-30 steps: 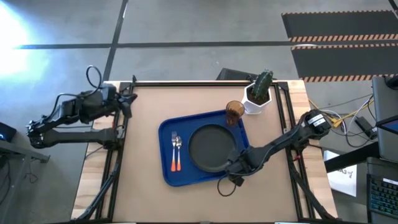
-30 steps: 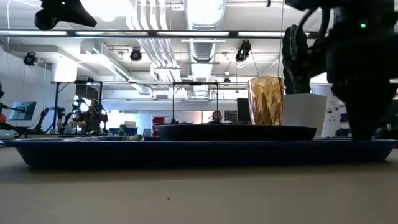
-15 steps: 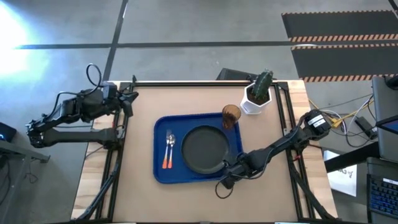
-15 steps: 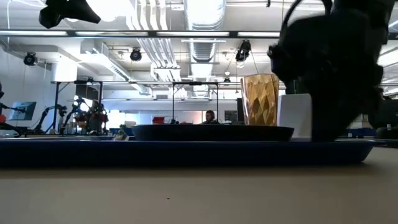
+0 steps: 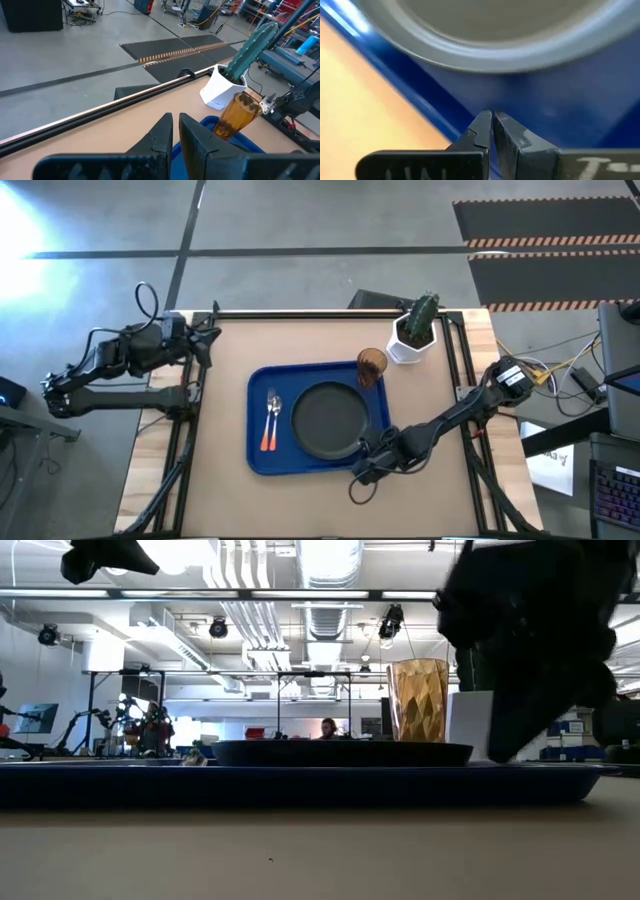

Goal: Pick and place plate/cup/fork/spoon on tray
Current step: Move the blue tray to the middle of the table

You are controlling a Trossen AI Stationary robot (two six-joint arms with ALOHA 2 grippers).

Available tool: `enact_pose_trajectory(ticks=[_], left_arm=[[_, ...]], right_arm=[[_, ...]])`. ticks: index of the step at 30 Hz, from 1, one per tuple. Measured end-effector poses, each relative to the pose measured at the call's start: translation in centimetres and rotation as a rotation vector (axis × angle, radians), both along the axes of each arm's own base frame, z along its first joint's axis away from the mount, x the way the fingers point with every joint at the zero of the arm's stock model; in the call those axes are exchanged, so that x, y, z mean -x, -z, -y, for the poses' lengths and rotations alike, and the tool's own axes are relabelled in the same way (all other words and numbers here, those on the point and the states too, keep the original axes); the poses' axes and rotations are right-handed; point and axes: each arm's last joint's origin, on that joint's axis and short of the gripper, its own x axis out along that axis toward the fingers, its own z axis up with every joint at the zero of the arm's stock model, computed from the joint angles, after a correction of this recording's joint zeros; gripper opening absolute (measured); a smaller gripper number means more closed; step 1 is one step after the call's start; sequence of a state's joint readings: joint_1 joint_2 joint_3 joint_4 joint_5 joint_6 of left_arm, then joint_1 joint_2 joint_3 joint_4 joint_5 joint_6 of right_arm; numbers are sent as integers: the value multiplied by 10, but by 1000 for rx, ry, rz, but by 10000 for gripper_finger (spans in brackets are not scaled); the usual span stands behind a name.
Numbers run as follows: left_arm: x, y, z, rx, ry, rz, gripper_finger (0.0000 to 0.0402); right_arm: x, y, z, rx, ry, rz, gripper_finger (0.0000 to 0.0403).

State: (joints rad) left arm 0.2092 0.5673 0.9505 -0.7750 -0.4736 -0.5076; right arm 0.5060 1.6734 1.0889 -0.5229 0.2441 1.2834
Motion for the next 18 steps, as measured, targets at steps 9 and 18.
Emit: enact_pose_trajectory(ticks=[9, 18], left_arm=[[0, 0, 0, 8, 19, 1, 15], [0, 1, 1, -1, 33, -8, 15]], right_arm=[[13, 14, 5, 7, 47, -79, 9], [1, 38, -18, -20, 80, -34, 9]])
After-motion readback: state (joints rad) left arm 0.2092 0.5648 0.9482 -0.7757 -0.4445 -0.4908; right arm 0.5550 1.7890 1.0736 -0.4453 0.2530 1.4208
